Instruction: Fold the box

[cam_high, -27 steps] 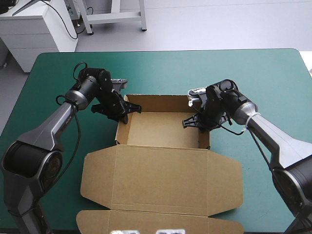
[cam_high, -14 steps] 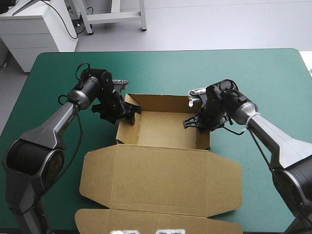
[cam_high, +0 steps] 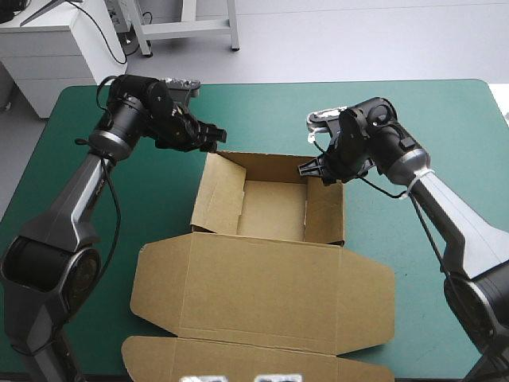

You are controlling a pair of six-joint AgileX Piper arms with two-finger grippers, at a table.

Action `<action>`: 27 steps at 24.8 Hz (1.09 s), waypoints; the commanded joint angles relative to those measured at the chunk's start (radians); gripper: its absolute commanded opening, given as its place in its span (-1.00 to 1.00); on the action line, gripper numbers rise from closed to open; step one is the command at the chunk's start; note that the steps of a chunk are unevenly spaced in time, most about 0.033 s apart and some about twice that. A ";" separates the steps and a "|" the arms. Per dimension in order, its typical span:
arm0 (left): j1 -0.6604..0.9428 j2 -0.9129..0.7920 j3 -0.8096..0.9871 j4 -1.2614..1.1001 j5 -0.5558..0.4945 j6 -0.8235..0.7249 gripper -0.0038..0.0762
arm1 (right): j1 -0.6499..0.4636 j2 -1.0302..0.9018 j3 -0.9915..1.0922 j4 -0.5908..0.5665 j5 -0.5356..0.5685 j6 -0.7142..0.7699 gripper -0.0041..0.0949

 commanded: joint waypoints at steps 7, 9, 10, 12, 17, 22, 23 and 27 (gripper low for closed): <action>-0.001 -0.201 -0.111 0.004 0.048 0.041 -0.41 | -0.001 -0.133 -0.049 -0.022 0.018 -0.005 -0.16; -0.001 -0.237 -0.111 0.018 0.050 0.057 -0.62 | -0.001 -0.140 -0.046 0.001 0.018 0.016 -0.16; -0.001 -0.258 -0.111 0.032 0.050 0.067 -0.77 | -0.001 -0.143 -0.046 0.017 0.018 0.025 -0.16; -0.001 -0.303 -0.106 0.045 0.050 0.082 -0.92 | -0.001 -0.143 -0.046 0.032 0.018 0.025 -0.16; -0.001 -0.492 -0.015 0.052 0.050 0.100 -0.92 | -0.001 -0.143 -0.039 0.024 0.018 0.035 -0.16; -0.001 -0.670 0.197 0.050 0.047 0.114 -0.92 | -0.001 -0.139 -0.039 -0.004 0.018 0.060 -0.16; -0.001 -0.708 0.255 0.050 0.041 0.122 -0.92 | -0.001 -0.139 -0.037 -0.004 0.018 0.071 -0.16; -0.001 -0.926 0.616 0.032 -0.096 0.121 -0.92 | -0.001 -0.103 -0.037 0.035 0.018 0.074 -0.16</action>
